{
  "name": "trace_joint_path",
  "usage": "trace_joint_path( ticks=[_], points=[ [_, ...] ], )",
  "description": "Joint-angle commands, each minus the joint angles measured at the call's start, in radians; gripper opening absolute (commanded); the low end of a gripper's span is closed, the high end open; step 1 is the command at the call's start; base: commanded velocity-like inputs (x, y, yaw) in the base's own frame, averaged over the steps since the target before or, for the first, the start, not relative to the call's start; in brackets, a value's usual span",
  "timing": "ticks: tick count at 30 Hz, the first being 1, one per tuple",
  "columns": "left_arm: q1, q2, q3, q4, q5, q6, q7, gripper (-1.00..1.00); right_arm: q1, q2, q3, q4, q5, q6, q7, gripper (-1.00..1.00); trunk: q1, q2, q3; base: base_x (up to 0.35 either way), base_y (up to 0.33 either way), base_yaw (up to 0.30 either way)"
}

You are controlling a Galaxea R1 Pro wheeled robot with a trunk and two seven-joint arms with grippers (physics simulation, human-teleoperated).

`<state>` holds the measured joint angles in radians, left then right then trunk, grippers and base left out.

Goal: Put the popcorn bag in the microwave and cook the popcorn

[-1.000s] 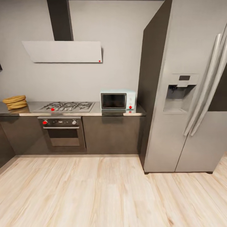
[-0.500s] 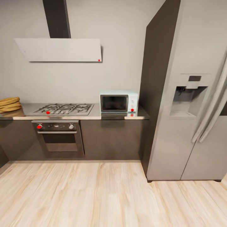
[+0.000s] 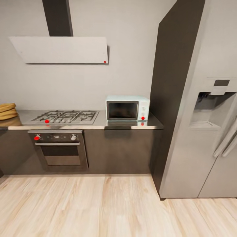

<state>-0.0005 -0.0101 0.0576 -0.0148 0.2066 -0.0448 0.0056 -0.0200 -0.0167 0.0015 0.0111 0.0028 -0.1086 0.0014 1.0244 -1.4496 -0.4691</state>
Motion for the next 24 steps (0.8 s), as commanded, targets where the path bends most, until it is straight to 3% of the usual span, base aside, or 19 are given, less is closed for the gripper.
trace_joint_path(
  ticks=[1, 24],
  points=[
    [0.0, 0.0, 0.005, -0.001, 0.002, -0.002, 0.001, 1.0, -0.001, 0.0, 0.0, 0.001, 0.0, -0.004, 0.0, 1.0, 0.001, 0.0, -0.001, 0.32, 0.119, 0.0],
    [0.0, 0.001, 0.005, -0.001, 0.002, -0.003, 0.002, 1.0, -0.001, 0.0, 0.0, 0.001, 0.0, -0.004, 0.0, 1.0, 0.001, 0.0, -0.001, 0.32, 0.112, 0.0]
  ],
)
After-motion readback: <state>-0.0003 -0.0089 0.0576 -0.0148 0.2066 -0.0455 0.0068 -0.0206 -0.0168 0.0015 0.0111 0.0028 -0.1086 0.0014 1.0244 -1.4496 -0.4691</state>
